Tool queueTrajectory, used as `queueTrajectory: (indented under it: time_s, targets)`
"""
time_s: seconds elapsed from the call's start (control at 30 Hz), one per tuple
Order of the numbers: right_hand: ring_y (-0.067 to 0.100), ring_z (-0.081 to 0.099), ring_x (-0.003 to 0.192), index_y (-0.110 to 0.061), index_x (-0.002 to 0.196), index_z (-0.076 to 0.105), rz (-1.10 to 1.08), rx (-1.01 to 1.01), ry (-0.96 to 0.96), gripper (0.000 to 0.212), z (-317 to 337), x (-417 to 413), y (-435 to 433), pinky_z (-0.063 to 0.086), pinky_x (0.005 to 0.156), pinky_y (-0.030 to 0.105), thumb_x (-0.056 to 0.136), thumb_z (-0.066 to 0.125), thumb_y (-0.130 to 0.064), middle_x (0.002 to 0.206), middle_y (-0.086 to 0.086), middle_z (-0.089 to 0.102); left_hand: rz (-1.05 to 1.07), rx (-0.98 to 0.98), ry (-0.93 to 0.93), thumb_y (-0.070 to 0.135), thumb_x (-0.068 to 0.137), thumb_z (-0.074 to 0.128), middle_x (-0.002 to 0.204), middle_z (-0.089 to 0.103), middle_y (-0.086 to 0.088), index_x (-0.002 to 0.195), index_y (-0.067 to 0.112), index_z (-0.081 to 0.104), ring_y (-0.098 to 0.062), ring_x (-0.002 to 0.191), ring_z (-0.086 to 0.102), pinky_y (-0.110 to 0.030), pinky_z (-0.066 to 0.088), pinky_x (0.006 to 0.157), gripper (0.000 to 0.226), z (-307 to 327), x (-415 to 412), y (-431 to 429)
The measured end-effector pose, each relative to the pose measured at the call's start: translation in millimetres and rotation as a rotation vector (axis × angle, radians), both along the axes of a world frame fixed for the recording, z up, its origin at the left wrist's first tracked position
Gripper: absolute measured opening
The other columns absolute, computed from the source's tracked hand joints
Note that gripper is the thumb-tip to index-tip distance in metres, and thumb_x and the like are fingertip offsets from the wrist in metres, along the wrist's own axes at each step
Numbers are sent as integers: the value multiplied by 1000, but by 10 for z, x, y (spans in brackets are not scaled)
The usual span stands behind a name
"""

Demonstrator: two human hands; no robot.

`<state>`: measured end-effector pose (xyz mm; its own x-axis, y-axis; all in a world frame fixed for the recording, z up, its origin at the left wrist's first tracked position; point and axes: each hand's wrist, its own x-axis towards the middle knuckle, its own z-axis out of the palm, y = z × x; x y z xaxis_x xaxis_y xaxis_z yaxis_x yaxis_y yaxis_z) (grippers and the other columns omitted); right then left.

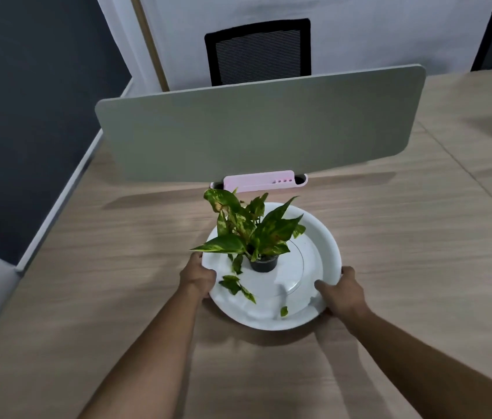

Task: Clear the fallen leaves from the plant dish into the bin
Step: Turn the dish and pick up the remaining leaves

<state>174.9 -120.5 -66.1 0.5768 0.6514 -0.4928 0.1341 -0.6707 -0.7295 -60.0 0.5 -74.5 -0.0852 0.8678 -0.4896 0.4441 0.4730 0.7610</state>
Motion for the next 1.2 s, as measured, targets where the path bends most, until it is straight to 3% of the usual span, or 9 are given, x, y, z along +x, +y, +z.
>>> queueTrajectory:
  time_s: [0.13,0.4,0.5,0.6,0.8,1.0,1.07,1.13,1.2]
  targets:
    - [30,53,84,-6,122,38,-40,-8,-36,46,-13,25,57,50,68,37,80,56,-11,100,14,55,-19,-131,-88,16,60,53,122,61,-12,124,25,49,-36,100,62,-54,59,75,64,-42,11,-70]
    - [41,57,106,-8,133,38,34,24,-208,51,11,225,357,49,90,43,84,51,-6,121,25,58,10,-184,-139,-6,69,59,113,65,-16,110,12,58,-38,98,64,-52,59,75,45,112,105,-426]
    - [40,47,116,-9,131,40,196,99,-484,54,-10,171,332,41,98,43,81,58,-11,126,21,52,-67,-30,196,16,64,74,121,56,-8,131,9,38,-34,109,58,-36,54,81,76,118,79,-512]
    - [30,56,107,-18,118,51,566,141,-668,38,22,63,290,43,93,38,81,60,-18,118,9,60,-311,340,676,28,75,69,130,46,-12,136,14,35,-32,120,46,-42,44,95,72,147,88,-555]
    - [29,59,102,-12,109,53,965,-174,-761,32,28,-147,299,46,85,37,80,61,-24,111,9,62,-763,219,789,30,79,65,130,50,-4,125,22,49,-28,117,54,-38,44,97,50,128,435,-592]
    - [36,59,96,-2,97,58,903,-189,-681,21,-103,-199,370,49,79,37,78,50,2,109,20,59,-719,265,804,12,87,53,127,54,-11,118,14,55,-31,115,56,-37,47,94,32,-62,501,-499]
    - [31,57,84,-2,92,63,858,-165,-619,23,-167,-204,385,48,76,34,78,46,5,105,20,63,-644,252,699,11,90,47,123,60,-13,111,9,61,-31,113,57,-22,49,87,26,-156,461,-446]
    - [31,58,82,-2,88,66,828,-134,-559,25,-206,-192,391,49,74,33,75,46,6,100,20,65,-599,204,601,11,91,46,118,64,-15,110,4,64,-31,111,58,3,39,55,27,-245,410,-414]
    - [33,61,85,-3,85,68,815,-110,-528,26,-236,-176,390,51,76,34,74,46,4,98,20,67,-550,183,516,11,89,47,112,67,-15,104,3,67,-31,107,60,-2,34,44,26,-283,369,-409]
